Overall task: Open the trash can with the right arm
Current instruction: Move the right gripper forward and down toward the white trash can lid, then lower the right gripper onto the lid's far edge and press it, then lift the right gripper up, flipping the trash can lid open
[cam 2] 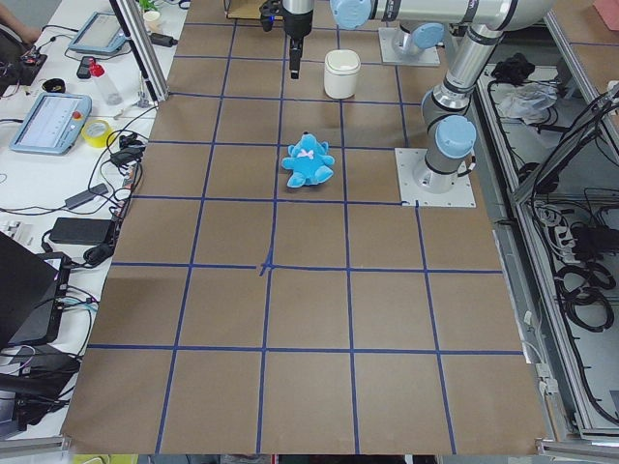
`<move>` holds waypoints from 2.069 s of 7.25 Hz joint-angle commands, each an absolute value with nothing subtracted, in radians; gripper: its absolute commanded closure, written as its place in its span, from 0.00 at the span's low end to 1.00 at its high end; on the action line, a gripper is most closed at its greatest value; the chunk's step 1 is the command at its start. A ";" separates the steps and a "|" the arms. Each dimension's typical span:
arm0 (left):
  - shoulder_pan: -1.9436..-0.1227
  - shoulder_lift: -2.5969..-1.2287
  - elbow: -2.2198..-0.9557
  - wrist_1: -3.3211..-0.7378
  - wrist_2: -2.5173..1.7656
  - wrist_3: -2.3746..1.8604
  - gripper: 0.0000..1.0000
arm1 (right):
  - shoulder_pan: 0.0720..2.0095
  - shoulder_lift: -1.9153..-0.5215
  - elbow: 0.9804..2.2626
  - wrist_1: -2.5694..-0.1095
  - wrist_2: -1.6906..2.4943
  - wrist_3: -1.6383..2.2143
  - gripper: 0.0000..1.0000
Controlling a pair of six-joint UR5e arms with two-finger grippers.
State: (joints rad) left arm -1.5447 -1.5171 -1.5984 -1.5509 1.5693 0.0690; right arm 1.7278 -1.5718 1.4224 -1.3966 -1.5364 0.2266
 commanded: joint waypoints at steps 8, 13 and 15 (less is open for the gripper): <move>-1.545 -1.517 -1.598 -1.551 1.569 0.069 0.00 | 1.920 -1.549 1.996 -1.793 -1.540 0.359 1.00; -1.545 -1.517 -1.598 -1.551 1.571 0.069 0.00 | 1.922 -1.604 1.886 -1.763 -1.534 0.367 0.00; -1.545 -1.517 -1.598 -1.551 1.569 0.069 0.00 | 1.904 -1.605 1.688 -1.625 -1.535 0.350 0.00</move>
State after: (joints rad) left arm -1.5447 -1.5171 -1.5984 -1.5509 1.5696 0.0691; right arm 1.9143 -1.6013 1.8075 -1.6972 -1.5345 0.3581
